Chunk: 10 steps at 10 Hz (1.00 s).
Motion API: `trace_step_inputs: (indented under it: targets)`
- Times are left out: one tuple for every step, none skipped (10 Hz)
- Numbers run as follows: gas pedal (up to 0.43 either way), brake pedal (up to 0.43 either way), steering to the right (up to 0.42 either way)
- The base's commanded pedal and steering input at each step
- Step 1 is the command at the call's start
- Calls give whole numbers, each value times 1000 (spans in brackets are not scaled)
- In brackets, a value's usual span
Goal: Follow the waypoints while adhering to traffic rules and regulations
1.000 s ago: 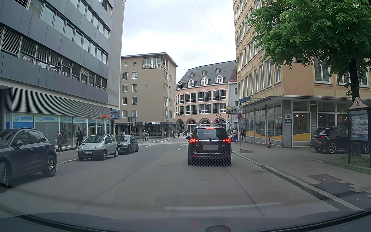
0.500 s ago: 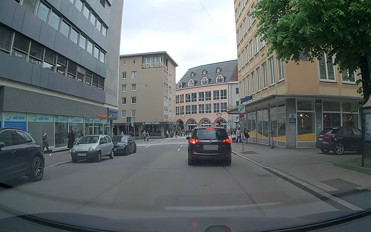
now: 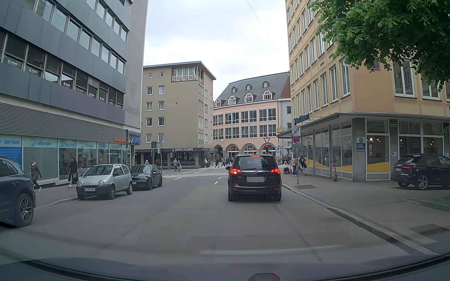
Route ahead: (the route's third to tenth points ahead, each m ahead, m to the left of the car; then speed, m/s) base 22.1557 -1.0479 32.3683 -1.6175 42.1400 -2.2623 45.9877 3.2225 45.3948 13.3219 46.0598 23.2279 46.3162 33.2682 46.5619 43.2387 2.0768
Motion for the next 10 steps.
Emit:
trace_step_inputs:
  targets:
    - [0, 0, -6]
    - [0, 0, -6]
    - [0, 0, -7]
    - [0, 0, -6]
    - [0, 0, -6]
    - [0, 18, -6]
    - [0, 61, -7]
    - [0, 98, -7]
    - [0, 116, -7]
    - [0, 140, -8]
